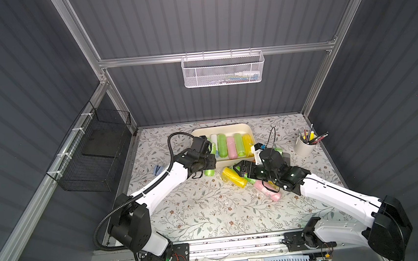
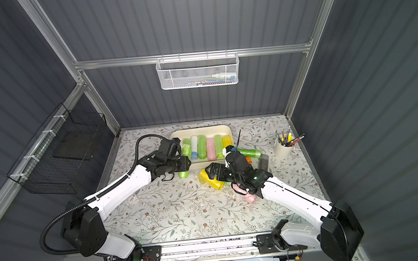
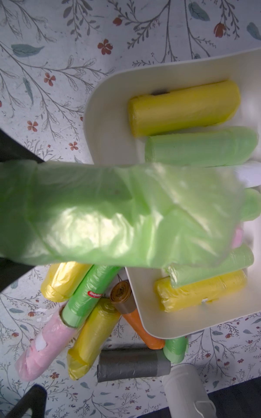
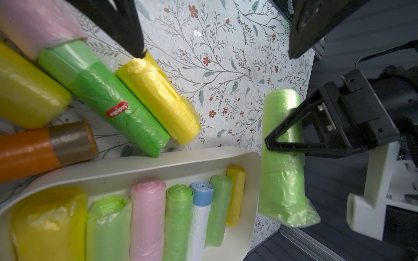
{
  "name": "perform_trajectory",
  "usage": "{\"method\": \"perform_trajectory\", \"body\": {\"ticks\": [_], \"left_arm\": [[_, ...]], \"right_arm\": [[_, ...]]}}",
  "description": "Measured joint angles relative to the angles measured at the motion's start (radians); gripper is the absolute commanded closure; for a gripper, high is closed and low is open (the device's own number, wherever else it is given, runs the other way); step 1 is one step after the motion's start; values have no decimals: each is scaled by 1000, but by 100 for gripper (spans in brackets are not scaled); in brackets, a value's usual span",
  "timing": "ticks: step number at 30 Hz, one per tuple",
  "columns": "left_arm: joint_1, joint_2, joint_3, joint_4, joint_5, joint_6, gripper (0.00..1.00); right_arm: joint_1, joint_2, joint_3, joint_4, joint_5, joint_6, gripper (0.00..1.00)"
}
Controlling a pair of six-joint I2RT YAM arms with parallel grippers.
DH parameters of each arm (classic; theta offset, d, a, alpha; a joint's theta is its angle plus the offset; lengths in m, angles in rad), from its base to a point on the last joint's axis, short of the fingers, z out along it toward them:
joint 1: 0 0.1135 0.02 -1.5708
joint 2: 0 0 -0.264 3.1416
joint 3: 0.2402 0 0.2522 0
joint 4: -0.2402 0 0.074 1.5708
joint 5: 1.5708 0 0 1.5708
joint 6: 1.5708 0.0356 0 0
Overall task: Put the roll of trash bags into the storage box
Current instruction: Place the roll of trash bags in the storage box.
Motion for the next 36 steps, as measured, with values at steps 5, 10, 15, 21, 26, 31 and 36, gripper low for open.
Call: {"method": "perform_trajectory", "body": {"ticks": [5,10,15,21,26,31,36], "left_arm": [[0,70,77,4,-27,0,51],[2,146,161,1,-53,9,51],[22,220,243,1,-64,19,51],[74,283,299,0,-64,27,51],[127,319,315,3,-63,29,52],[169,365,330,4,-64,31,52],[178,398,333,2,-80,37,52]], "right_arm": [[0,-33,0,-22,11,-16,1],[-2,-97,0,-50,27,-32,1],[-3,-132,0,-63,34,-41,1],[-4,-157,0,-82,35,-42,1],[-4,-165,0,-93,40,-46,1],[-4,-175,0,-101,45,-51,1],[-4,-177,-3,-103,46,-52,1]]}}
